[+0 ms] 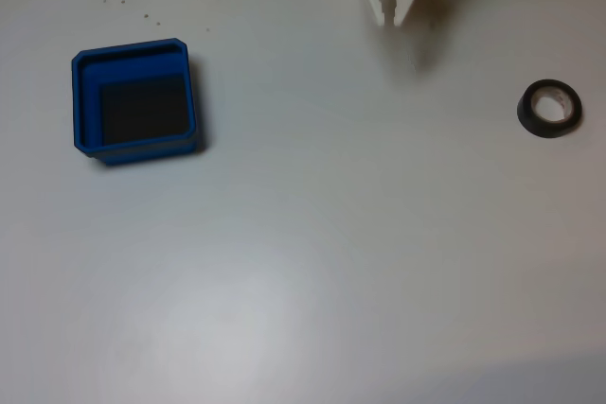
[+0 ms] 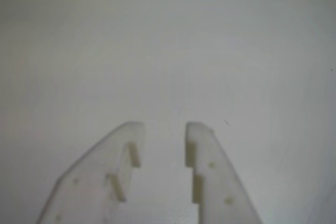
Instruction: Pick the black tape roll and drop it in the blue box
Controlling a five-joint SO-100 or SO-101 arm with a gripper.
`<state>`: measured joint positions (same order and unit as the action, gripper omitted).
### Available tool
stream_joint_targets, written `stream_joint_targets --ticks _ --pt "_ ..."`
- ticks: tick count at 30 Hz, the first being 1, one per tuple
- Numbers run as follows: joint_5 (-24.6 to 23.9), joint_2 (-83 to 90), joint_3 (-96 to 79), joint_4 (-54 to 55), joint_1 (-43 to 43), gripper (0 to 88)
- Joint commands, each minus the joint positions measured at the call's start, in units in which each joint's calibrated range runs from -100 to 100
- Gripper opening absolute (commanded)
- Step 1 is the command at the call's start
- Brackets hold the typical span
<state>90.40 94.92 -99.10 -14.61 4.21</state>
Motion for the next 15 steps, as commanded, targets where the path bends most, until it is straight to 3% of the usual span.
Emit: stream_joint_targets --ticks 1,12,15 --pt "0.23 3.99 -0.81 1.0 0.34 1.4" --pt "-0.04 3.91 -0.81 1.0 -0.44 1.4" --pt "-0.04 3.91 -0.9 1.0 -5.13 1.4"
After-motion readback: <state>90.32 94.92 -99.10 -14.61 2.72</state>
